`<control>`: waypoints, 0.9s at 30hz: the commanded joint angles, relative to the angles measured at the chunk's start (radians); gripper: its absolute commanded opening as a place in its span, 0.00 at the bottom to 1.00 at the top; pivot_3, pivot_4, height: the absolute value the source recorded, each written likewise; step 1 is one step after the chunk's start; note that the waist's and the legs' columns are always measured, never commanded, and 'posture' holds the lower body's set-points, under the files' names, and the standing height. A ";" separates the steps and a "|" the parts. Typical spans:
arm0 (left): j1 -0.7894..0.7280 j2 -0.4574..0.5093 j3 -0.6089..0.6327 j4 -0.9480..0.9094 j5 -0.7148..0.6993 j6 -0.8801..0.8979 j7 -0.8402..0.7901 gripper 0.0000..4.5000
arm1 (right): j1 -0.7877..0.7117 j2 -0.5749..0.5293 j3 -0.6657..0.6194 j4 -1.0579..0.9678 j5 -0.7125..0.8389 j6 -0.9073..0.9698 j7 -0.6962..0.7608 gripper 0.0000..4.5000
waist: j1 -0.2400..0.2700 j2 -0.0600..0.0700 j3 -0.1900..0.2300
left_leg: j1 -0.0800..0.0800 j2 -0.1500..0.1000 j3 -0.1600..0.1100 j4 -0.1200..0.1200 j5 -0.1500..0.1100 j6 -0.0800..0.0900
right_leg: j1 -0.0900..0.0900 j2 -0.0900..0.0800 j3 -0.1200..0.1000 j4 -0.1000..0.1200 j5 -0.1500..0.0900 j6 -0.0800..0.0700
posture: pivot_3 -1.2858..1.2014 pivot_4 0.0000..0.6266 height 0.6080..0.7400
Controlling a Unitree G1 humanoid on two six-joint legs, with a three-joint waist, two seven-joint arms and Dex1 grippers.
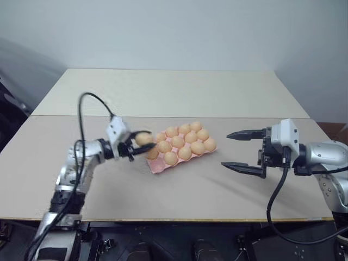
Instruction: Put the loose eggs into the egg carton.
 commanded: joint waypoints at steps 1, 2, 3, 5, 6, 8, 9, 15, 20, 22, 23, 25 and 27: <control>0.011 0.012 -0.027 -0.071 -0.005 0.017 -0.026 0.47 | -0.021 -0.011 -0.029 -0.020 0.010 -0.008 -0.004 1.00 | 0.000 0.000 0.000 | 0.000 0.000 0.000 0.000 0.000 0.000 | 0.000 0.000 0.000 0.000 0.000 0.000 | 0.52 0.24 1.00; 0.015 0.012 -0.031 -0.076 -0.003 0.018 -0.026 0.47 | -0.020 -0.011 -0.030 -0.020 0.010 -0.008 -0.004 1.00 | 0.001 0.000 0.000 | 0.000 0.000 0.000 0.000 0.000 0.000 | 0.000 0.000 0.000 0.000 0.000 0.000 | 0.52 0.24 1.00; 0.021 0.012 -0.040 -0.079 0.003 0.019 -0.028 0.47 | -0.019 -0.012 -0.031 -0.022 0.011 -0.006 -0.005 1.00 | 0.001 0.000 0.000 | 0.000 0.000 0.000 0.000 0.000 0.000 | 0.000 0.000 0.000 0.000 0.000 0.000 | 0.52 0.24 1.00; 0.028 0.012 -0.058 -0.077 0.018 0.021 -0.027 0.47 | -0.016 -0.014 -0.034 -0.025 0.012 -0.004 -0.007 1.00 | 0.002 0.000 0.000 | 0.000 0.000 0.000 0.001 0.000 0.000 | 0.000 0.000 0.000 0.000 0.000 0.000 | 0.52 0.24 1.00; 0.029 0.010 -0.063 -0.076 0.025 0.022 -0.019 0.54 | -0.015 -0.014 -0.036 -0.026 0.013 -0.003 -0.008 1.00 | 0.003 0.000 0.000 | 0.000 0.000 0.000 0.001 0.000 0.000 | 0.000 0.000 0.000 0.000 0.000 0.000 | 0.52 0.24 1.00; 0.021 0.010 -0.063 -0.074 0.021 0.036 -0.020 0.69 | -0.013 -0.015 -0.037 -0.030 0.014 -0.001 -0.010 1.00 | 0.004 0.000 0.000 | 0.000 0.000 0.000 0.001 0.000 0.000 | 0.000 0.000 0.000 0.000 0.000 0.000 | 0.52 0.24 1.00; 0.017 0.008 -0.059 -0.073 0.017 0.037 -0.018 0.76 | -0.013 -0.015 -0.038 -0.031 0.015 -0.001 -0.012 1.00 | 0.004 0.000 0.000 | 0.000 0.000 0.000 0.001 0.000 0.000 | 0.000 0.000 0.000 0.000 0.000 0.000 | 0.52 0.24 1.00; 0.003 0.011 -0.030 -0.077 0.006 0.027 -0.003 0.99 | -0.012 -0.012 -0.038 -0.035 0.015 -0.001 -0.020 1.00 | 0.003 0.000 0.000 | 0.000 0.000 0.000 0.001 0.000 0.000 | 0.000 0.000 0.000 0.000 0.000 0.000 | 0.52 0.24 1.00; 0.024 0.070 0.075 -0.146 -0.084 0.067 -0.026 0.99 | -0.014 -0.007 -0.031 -0.040 0.018 0.001 -0.026 1.00 | 0.000 0.000 0.000 | -0.001 0.000 0.000 0.001 0.000 0.000 | 0.000 0.000 0.000 0.000 0.000 0.000 | 0.52 0.24 1.00; 0.066 0.129 0.151 -0.184 -0.140 0.093 -0.052 0.99 | -0.014 -0.006 -0.029 -0.041 0.018 0.000 -0.028 1.00 | -0.005 0.000 0.000 | -0.001 0.000 0.000 0.001 0.000 0.000 | -0.001 0.000 0.000 0.000 0.000 0.000 | 0.52 0.24 1.00; 0.099 0.169 0.201 -0.204 -0.174 0.115 -0.072 0.99 | -0.014 -0.006 -0.030 -0.036 0.017 -0.003 -0.026 1.00 | -0.008 0.000 0.000 | -0.001 0.000 0.000 0.001 0.000 0.001 | -0.001 0.000 0.000 0.000 0.000 0.000 | 0.52 0.24 1.00; 0.168 0.241 0.285 -0.240 -0.214 0.138 -0.097 0.99 | -0.011 -0.007 -0.035 -0.026 0.018 -0.007 -0.021 1.00 | -0.018 0.000 0.000 | -0.001 0.001 0.000 0.000 0.000 0.001 | -0.001 0.000 0.000 -0.001 0.000 0.000 | 0.52 0.24 1.00; 0.254 0.306 0.380 -0.272 -0.242 0.157 -0.109 0.99 | -0.005 -0.008 -0.039 -0.012 0.016 -0.015 -0.013 1.00 | -0.023 0.000 0.000 | -0.001 0.001 0.000 0.000 0.000 0.001 | -0.001 0.000 0.000 -0.001 0.000 0.000 | 0.52 0.24 1.00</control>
